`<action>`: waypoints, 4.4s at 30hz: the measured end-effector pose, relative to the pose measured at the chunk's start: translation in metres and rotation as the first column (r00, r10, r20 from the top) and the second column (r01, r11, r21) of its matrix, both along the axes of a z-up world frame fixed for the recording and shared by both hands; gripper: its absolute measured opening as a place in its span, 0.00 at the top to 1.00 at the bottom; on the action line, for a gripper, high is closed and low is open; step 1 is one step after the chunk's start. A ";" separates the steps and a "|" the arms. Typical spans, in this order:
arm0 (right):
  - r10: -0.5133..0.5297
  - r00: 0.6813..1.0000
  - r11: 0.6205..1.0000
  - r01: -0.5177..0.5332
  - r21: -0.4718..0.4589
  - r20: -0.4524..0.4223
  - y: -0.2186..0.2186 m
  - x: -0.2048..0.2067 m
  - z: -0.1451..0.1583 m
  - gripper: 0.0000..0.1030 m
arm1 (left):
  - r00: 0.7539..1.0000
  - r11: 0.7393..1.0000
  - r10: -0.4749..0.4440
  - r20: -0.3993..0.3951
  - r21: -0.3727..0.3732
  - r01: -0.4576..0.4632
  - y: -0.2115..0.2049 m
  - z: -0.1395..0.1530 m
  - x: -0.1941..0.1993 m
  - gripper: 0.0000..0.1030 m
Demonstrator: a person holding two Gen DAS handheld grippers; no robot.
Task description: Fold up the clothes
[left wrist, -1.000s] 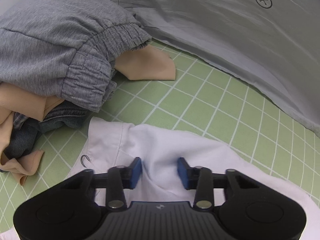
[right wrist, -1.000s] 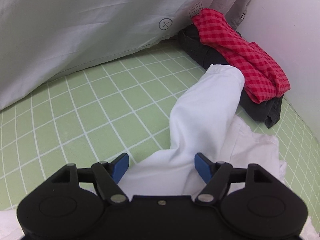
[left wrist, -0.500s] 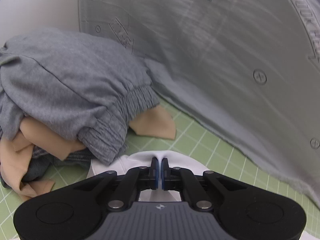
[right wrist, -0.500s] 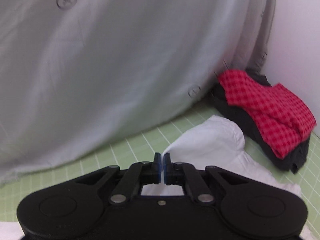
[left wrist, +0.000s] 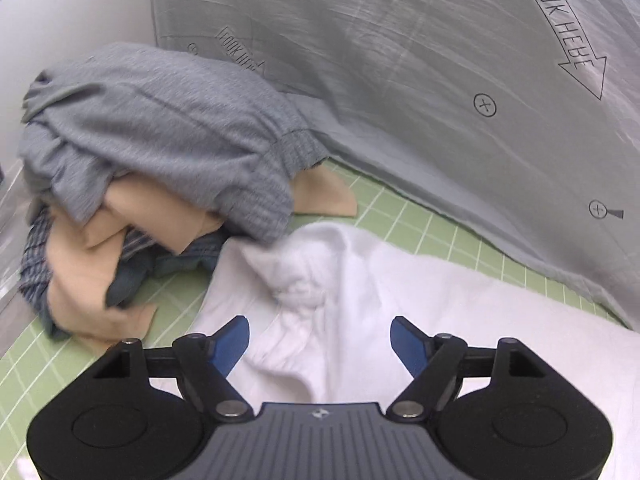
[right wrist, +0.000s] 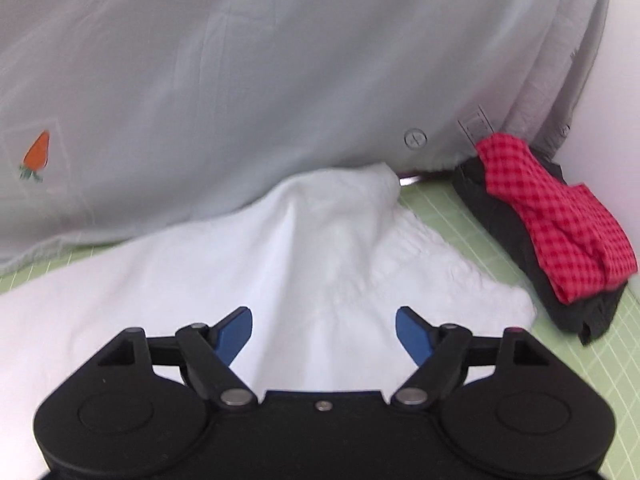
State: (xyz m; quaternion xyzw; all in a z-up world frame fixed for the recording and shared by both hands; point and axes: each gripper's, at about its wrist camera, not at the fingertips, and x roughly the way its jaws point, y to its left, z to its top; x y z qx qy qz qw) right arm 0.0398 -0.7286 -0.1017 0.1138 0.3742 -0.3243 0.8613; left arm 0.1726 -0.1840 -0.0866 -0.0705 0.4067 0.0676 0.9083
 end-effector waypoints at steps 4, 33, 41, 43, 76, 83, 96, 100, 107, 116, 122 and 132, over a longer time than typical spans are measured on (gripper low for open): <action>0.010 0.999 0.996 -0.005 0.088 -0.052 0.029 -0.072 -0.017 0.21 | 0.995 0.996 0.084 -0.052 0.033 -0.082 0.035 -0.009 -0.063 0.23; 0.026 0.992 0.980 0.000 0.199 -0.124 0.180 -0.203 -0.030 0.20 | 0.986 0.984 0.149 -0.080 -0.088 -0.156 0.157 -0.041 -0.183 0.91; 0.058 0.992 0.975 -0.033 0.219 -0.109 0.172 -0.218 -0.030 0.20 | 0.965 0.970 0.241 -0.107 -0.016 -0.244 0.187 -0.041 -0.217 0.83; 0.051 0.993 0.976 -0.027 0.214 -0.106 0.163 -0.223 -0.029 0.20 | 0.968 0.975 0.221 -0.120 0.034 -0.219 0.180 -0.038 -0.220 0.77; 0.037 0.991 0.999 -0.037 -0.002 -0.129 -0.057 -0.319 -0.056 0.97 | 0.976 0.952 -0.205 -0.075 0.218 0.217 -0.131 -0.017 -0.257 0.35; -0.053 0.976 0.999 0.049 -0.023 -0.211 -0.076 -0.341 -0.054 0.85 | 0.960 0.932 -0.261 -0.096 0.234 0.277 -0.160 -0.022 -0.243 0.35; -0.053 0.998 0.991 0.048 0.128 0.039 -0.138 -0.218 -0.022 0.24 | 0.974 0.957 -0.207 -0.093 0.187 0.222 -0.181 -0.034 -0.176 0.31; -0.076 0.994 0.978 0.058 0.199 0.084 -0.165 -0.154 -0.037 0.25 | 0.980 0.968 -0.170 -0.106 0.166 0.186 -0.187 -0.042 -0.145 0.31; -0.144 0.988 0.979 0.135 0.152 0.049 -0.181 -0.086 -0.058 0.25 | 0.981 0.972 -0.132 -0.141 0.174 0.156 -0.198 -0.056 -0.112 0.30; 0.106 0.994 0.992 -0.107 -0.061 -0.018 -0.152 -0.083 -0.048 0.91 | 0.980 0.968 -0.138 -0.144 0.190 0.164 -0.207 -0.057 -0.111 0.28; -0.022 0.999 0.991 0.018 -0.136 -0.028 -0.158 -0.134 -0.025 0.89 | 0.983 0.971 -0.139 -0.121 0.180 0.159 -0.202 -0.051 -0.122 0.28; -0.097 0.995 0.994 0.097 -0.050 -0.010 -0.161 -0.184 -0.020 0.38 | 0.988 0.980 -0.140 -0.067 0.135 0.148 -0.191 -0.029 -0.142 0.28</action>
